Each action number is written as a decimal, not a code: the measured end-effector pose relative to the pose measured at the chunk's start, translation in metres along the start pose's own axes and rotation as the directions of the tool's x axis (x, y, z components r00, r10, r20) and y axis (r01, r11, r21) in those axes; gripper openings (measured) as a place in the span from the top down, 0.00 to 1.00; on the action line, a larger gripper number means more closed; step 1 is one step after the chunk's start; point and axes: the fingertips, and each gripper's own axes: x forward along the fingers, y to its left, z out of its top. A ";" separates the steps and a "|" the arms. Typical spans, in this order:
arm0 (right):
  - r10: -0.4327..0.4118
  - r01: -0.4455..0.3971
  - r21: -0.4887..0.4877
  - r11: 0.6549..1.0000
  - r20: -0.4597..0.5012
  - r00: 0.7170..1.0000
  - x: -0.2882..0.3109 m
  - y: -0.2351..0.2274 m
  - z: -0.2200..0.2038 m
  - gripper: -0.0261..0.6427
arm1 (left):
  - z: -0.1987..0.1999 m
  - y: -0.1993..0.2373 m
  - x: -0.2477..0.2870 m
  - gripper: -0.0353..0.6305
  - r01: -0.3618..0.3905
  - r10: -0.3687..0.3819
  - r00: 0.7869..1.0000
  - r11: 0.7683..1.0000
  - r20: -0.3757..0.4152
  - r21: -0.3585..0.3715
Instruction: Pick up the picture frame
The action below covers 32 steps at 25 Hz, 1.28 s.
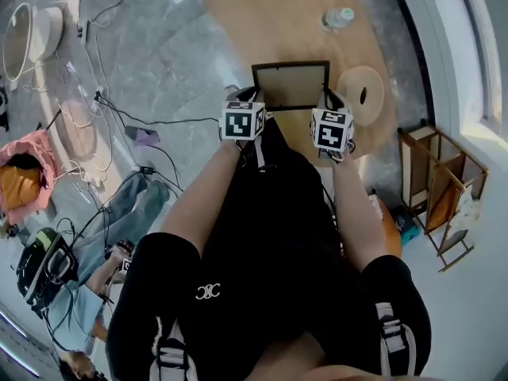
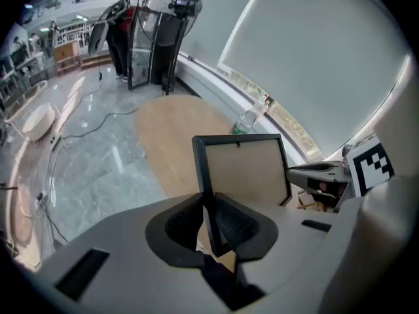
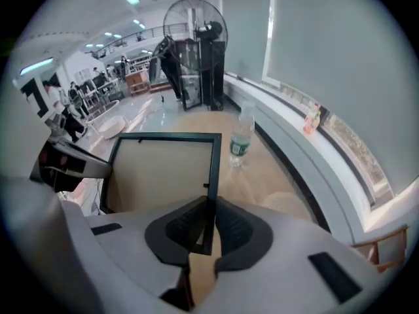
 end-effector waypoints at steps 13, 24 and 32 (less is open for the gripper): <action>-0.066 0.061 0.029 0.998 0.602 0.796 -0.233 0.038 0.229 0.88 | 0.192 -0.034 -0.275 0.84 -0.135 0.027 0.824 0.979 0.566 0.150; -0.013 0.051 -0.014 0.999 0.870 0.492 -0.433 0.089 0.335 0.88 | 0.253 -0.068 -0.502 0.84 -0.257 -0.025 0.533 0.947 0.846 0.190; 0.074 0.005 -0.083 0.997 0.912 0.403 -0.492 0.128 0.353 0.88 | 0.237 -0.061 -0.572 0.84 -0.312 -0.012 0.439 0.935 0.898 0.165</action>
